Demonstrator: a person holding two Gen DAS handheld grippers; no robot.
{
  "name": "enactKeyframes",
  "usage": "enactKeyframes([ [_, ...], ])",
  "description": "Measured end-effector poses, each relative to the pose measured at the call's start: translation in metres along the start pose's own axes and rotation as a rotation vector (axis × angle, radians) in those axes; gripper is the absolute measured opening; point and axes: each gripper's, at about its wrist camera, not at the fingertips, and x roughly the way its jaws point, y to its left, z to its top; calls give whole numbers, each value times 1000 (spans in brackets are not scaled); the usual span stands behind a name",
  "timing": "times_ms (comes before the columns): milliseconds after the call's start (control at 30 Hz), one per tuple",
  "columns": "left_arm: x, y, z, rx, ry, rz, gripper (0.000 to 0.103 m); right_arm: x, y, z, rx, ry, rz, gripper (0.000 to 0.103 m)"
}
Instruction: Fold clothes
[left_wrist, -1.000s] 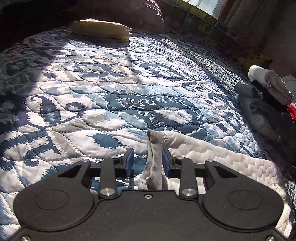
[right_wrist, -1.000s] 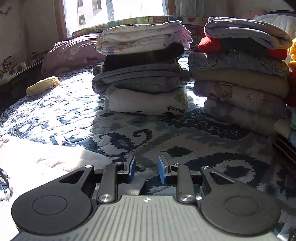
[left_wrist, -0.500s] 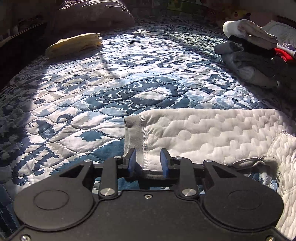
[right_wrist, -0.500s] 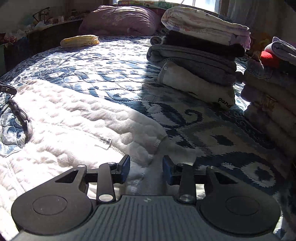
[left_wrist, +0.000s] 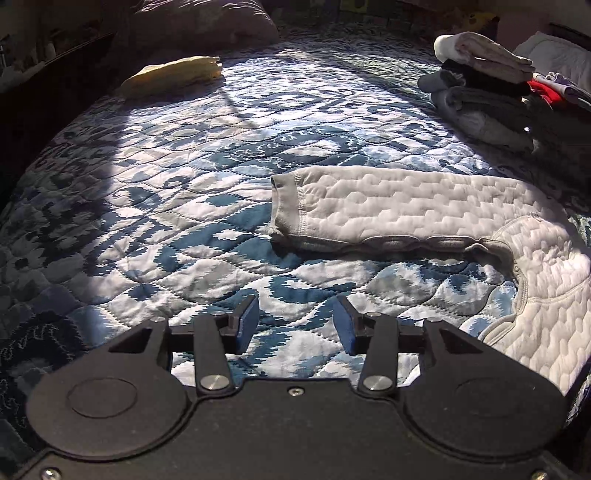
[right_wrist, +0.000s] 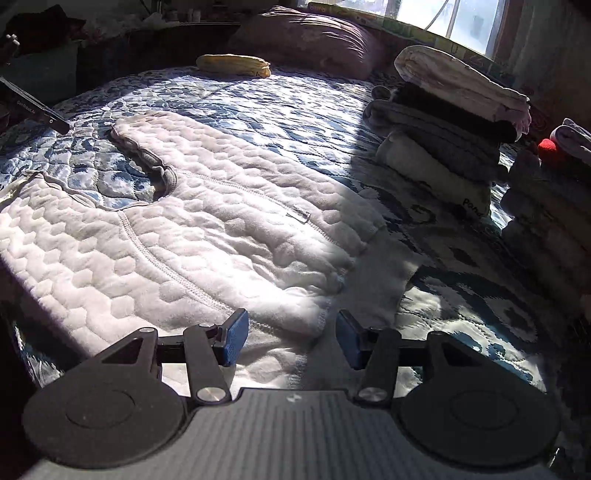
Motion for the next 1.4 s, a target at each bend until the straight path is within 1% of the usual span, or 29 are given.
enactKeyframes([
  [67, -24, -4, -20, -10, -38, -31, 43, -10, 1, -9, -11, -12, 12, 53],
  [133, -42, -8, -38, -42, -67, -77, 41, -19, 0, -16, 38, -48, 28, 51],
  [167, -48, -11, -47, -63, -76, -104, 37, -21, -1, -20, 66, -57, 35, 51],
  [233, -54, -20, -64, -76, -92, -152, 33, -22, -1, -27, 122, -71, 48, 51],
  [267, -54, -25, -73, -73, -91, -171, 33, -19, 0, -30, 131, -60, 49, 51],
  [300, -46, -31, -82, -70, -63, -177, 33, -11, 3, -35, 130, -19, 46, 52],
  [333, -33, -36, -91, -61, -10, -163, 34, 1, 9, -44, 117, 50, 38, 53],
  [367, -19, -40, -100, -43, 44, -127, 35, 3, 10, -49, 113, 45, 33, 55],
  [400, -16, -45, -106, -16, 47, -99, 38, 2, 9, -50, 137, 36, 36, 55],
  [433, -20, -50, -110, 15, 14, -87, 36, -1, 7, -49, 152, 39, 38, 55],
  [467, -26, -53, -112, 34, -2, -79, 36, -7, 7, -46, 148, 38, 27, 54],
  [533, -40, -55, -113, 58, -23, -77, 37, -21, 9, -44, 88, 25, 7, 54],
  [567, -46, -55, -115, 75, -32, -71, 40, -27, 10, -44, 59, 22, 4, 54],
  [633, -57, -55, -120, 112, -43, -44, 43, -38, 12, -43, 6, 21, -4, 54],
  [700, -66, -55, -125, 140, -49, -25, 44, -46, 14, -43, -54, 24, -18, 54],
  [733, -71, -55, -127, 153, -57, -17, 47, -49, 16, -42, -92, 27, -32, 54],
  [833, -80, -62, -135, 225, -84, 5, 55, -55, 21, -40, -192, 26, -60, 55],
  [933, -83, -72, -141, 302, -86, 40, 57, -59, 27, -34, -305, 36, -85, 55],
  [967, -83, -74, -142, 313, -86, 48, 57, -60, 28, -32, -342, 41, -95, 54],
  [1067, -87, -76, -142, 306, -101, 46, 58, -76, 22, -23, -422, 36, -91, 54],
  [1100, -89, -76, -142, 300, -107, 42, 59, -85, 18, -21, -472, 52, -90, 54],
  [1167, -91, -75, -140, 284, -121, 28, 59, -97, 8, -22, -567, 113, -107, 55],
  [1200, -92, -75, -139, 277, -127, 20, 59, -103, -1, -25, -615, 173, -119, 55],
  [1267, -92, -77, -139, 276, -133, 9, 59, -111, -17, -30, -631, 243, -123, 55],
  [1333, -90, -81, -141, 305, -128, 14, 59, -119, -24, -36, -595, 223, -119, 55],
  [1400, -87, -86, -146, 345, -116, 9, 59, -117, -17, -42, -557, 158, -117, 55],
])
